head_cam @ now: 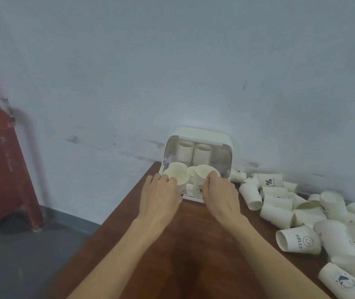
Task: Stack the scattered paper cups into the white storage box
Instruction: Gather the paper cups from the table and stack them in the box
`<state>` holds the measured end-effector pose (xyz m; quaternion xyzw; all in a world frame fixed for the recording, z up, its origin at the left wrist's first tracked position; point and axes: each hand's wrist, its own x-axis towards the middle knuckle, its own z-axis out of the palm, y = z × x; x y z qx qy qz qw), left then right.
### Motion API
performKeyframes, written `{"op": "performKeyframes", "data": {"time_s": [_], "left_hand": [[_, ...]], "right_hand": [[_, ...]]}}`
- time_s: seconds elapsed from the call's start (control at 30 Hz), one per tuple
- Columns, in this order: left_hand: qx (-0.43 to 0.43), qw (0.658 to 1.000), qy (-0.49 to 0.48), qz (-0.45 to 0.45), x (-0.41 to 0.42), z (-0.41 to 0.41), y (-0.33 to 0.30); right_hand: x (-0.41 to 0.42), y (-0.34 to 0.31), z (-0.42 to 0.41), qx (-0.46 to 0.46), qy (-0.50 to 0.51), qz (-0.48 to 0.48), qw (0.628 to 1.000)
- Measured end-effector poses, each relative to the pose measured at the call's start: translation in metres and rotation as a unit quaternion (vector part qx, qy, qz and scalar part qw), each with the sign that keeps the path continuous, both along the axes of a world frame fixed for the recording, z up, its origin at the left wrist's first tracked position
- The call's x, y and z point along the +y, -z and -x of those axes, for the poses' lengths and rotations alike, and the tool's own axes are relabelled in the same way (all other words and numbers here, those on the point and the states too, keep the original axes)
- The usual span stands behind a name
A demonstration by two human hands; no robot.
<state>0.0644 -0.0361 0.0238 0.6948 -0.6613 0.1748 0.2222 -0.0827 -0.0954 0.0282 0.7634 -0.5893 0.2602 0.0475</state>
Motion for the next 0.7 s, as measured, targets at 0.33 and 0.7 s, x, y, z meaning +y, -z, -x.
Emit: {"op": "performKeyframes", "data": {"time_s": [0.33, 0.7], "left_hand": [[0.007, 1.000, 0.009, 0.013, -0.033, -0.014, 0.009], [-0.002, 1.000, 0.002, 0.029, -0.059, -0.021, 0.027]], "right_hand": [[-0.082, 0.000, -0.023, -0.005, 0.012, 0.036, 0.999], [-0.122, 0.031, -0.031, 0.067, -0.006, -0.009, 0.998]]}}
